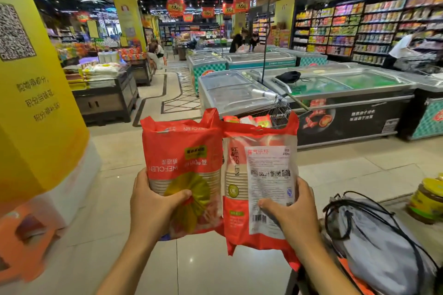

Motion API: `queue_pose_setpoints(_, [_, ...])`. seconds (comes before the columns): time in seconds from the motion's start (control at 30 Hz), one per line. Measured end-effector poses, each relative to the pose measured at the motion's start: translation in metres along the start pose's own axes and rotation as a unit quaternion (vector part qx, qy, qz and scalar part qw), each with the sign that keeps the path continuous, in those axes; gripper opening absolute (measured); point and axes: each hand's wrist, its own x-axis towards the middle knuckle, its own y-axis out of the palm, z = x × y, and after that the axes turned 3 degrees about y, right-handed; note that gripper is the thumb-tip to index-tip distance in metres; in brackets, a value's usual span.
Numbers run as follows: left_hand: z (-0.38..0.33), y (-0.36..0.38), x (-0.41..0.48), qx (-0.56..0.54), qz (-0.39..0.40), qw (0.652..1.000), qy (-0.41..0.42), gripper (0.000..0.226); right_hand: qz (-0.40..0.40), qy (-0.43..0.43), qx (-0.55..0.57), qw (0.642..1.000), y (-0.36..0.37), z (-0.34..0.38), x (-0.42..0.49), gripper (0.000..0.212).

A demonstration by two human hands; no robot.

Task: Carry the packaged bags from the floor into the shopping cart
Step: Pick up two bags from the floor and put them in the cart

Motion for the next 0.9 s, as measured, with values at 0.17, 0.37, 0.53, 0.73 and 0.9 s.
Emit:
queue_pose_setpoints(0.17, [0.028, 0.030, 0.094, -0.023, 0.015, 1.000, -0.002, 0.083, -0.022, 0.006, -0.023, 0.999, 0.050, 0.004, 0.077, 0.071])
queue_pose_setpoints(0.37, [0.052, 0.057, 0.184, -0.046, 0.035, 0.998, 0.000, 0.084, -0.033, 0.017, -0.030, 0.999, 0.097, 0.001, 0.148, 0.067])
queue_pose_setpoints(0.53, [0.064, 0.092, 0.243, -0.052, 0.060, 0.997, 0.000, 0.084, -0.054, 0.034, -0.024, 0.998, 0.116, -0.010, 0.203, 0.075])
queue_pose_setpoints(0.73, [0.078, 0.143, 0.306, -0.042, 0.068, 0.997, 0.008, 0.086, -0.059, 0.037, -0.004, 0.998, 0.131, -0.027, 0.280, 0.077])
queue_pose_setpoints(0.9, [0.086, 0.197, 0.370, -0.022, 0.073, 0.997, 0.022, 0.084, -0.069, 0.032, 0.021, 0.997, 0.149, -0.047, 0.368, 0.082])
